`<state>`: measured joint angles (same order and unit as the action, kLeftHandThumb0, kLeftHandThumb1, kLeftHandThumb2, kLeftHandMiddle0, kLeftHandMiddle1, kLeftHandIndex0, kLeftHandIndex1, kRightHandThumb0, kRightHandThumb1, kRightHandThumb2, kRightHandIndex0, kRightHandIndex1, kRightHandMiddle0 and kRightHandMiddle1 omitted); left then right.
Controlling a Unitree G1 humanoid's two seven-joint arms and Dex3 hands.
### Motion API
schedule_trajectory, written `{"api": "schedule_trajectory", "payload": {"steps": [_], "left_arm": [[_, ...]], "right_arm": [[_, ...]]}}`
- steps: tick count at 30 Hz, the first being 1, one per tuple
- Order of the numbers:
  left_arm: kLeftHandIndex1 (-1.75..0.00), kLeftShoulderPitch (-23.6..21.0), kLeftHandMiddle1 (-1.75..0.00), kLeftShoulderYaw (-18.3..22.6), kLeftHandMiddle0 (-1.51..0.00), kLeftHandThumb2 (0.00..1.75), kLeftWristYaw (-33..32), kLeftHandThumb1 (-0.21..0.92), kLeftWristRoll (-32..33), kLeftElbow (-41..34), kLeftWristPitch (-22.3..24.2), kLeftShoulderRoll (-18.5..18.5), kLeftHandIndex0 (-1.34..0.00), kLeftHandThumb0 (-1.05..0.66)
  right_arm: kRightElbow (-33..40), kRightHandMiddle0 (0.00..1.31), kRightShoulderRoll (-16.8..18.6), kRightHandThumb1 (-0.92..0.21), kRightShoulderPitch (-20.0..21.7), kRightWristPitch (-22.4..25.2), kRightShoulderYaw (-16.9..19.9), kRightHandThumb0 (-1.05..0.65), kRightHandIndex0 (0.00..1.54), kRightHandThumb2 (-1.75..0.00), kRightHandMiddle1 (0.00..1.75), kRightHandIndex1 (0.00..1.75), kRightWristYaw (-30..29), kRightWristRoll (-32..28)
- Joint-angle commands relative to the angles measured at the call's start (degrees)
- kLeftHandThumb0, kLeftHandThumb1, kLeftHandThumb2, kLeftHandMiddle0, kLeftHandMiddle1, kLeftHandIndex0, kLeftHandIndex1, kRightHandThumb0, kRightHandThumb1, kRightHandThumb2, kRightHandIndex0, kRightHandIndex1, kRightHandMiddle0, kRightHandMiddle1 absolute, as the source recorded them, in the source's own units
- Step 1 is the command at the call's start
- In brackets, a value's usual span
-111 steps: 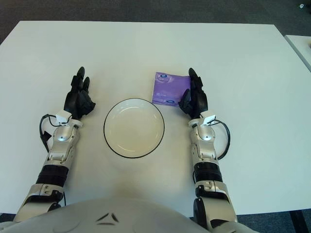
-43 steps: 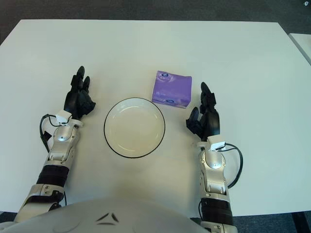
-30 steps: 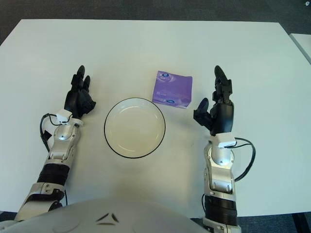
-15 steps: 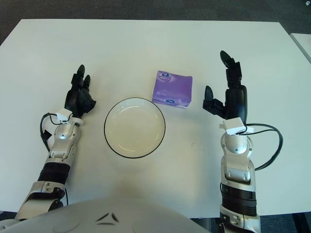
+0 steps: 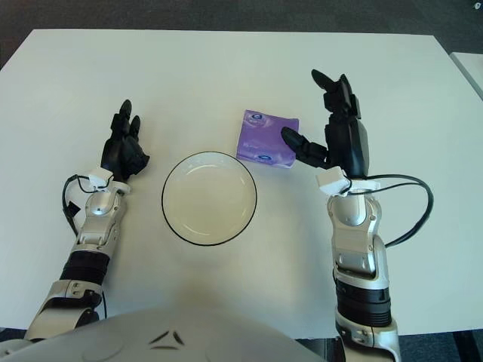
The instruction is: Put the tissue paper into the plate.
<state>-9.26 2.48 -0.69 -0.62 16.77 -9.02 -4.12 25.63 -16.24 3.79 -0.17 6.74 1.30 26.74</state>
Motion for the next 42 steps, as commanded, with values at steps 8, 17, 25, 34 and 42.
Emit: {"api": "schedule_trajectory", "payload": {"steps": [8, 17, 25, 34, 42], "left_arm": [[-0.13, 3.64, -0.01, -0.47, -0.2, 1.11, -0.41, 0.92, -0.51, 4.68, 3.1, 0.84, 0.0, -0.91], [-0.14, 3.5, -0.01, -0.58, -0.2, 1.11, -0.64, 0.92, -0.59, 4.87, 2.92, 1.22, 0.0, -0.9], [-0.14, 3.32, 0.0, -0.78, -0.19, 1.12, -0.76, 0.92, -0.94, 5.09, 2.66, 1.23, 0.0, -0.89], [-0.15, 3.19, 0.0, -0.94, -0.18, 1.12, -1.18, 0.92, -1.26, 5.07, 2.86, 1.3, 0.0, -0.89], [-0.17, 3.19, 0.0, -0.95, -0.18, 1.12, -1.47, 0.92, -1.52, 5.1, 2.65, 1.42, 0.0, -0.89]], "right_arm": [[4.29, 0.0, -11.73, -0.92, 7.01, 6.86, -5.07, -1.04, 0.01, -0.28, 0.05, 0.0, 18.85, 1.02], [5.72, 0.0, -18.52, -0.92, 8.74, 5.99, -7.44, -1.05, 0.0, -0.17, 0.0, 0.0, 25.51, 4.11], [4.02, 0.0, -20.92, -0.92, 10.31, 2.56, -10.45, -1.05, 0.0, -0.22, 0.0, 0.0, 25.03, 8.97], [0.69, 0.0, -21.81, -0.92, 12.32, -2.04, -12.05, -1.05, 0.0, -0.32, 0.0, 0.0, 23.92, 12.58], [-2.62, 0.0, -23.54, -0.92, 14.12, -7.67, -13.12, -1.05, 0.0, -0.47, 0.0, 0.0, 21.86, 16.21]]}}
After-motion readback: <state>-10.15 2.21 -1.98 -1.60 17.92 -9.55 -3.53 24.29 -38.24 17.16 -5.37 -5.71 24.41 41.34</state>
